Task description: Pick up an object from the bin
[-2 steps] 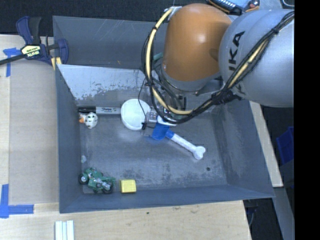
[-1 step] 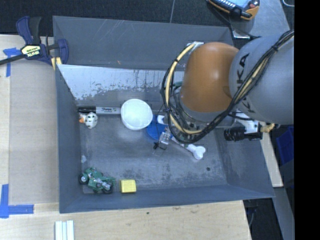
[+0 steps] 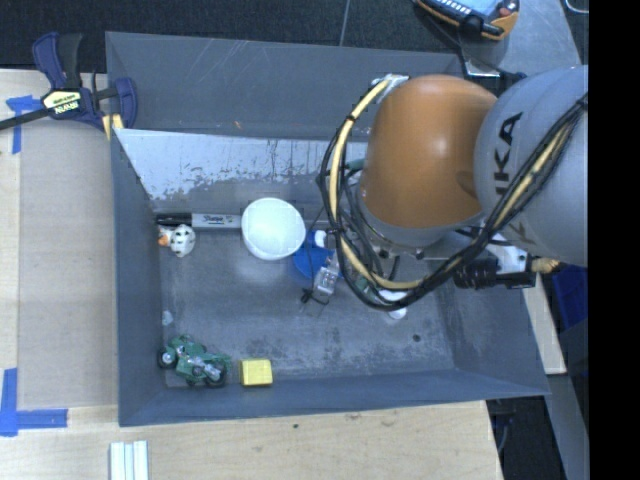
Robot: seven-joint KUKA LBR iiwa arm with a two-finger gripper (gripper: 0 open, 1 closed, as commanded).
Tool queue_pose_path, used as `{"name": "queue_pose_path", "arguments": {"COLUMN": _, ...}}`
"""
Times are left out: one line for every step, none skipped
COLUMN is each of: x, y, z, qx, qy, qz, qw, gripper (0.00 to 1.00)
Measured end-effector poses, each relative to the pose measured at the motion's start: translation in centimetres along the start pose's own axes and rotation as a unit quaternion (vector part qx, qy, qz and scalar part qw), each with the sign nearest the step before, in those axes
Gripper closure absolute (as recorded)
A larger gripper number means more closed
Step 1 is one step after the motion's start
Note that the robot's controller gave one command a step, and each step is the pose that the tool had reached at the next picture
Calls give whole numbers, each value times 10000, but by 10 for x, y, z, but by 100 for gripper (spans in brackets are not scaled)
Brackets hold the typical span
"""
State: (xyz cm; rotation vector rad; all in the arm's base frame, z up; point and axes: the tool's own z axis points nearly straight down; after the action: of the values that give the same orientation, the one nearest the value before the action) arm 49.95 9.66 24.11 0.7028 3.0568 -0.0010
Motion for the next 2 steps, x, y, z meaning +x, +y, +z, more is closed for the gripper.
{"name": "queue_pose_path", "arguments": {"x": 34, "y": 75, "z": 55, "qx": 1, "qy": 18, "qz": 263, "qw": 9997, "gripper": 0}}
{"name": "queue_pose_path", "arguments": {"x": -12, "y": 73, "z": -28, "qx": -18, "qy": -2, "qz": 2954, "qw": 9554, "gripper": 0}}
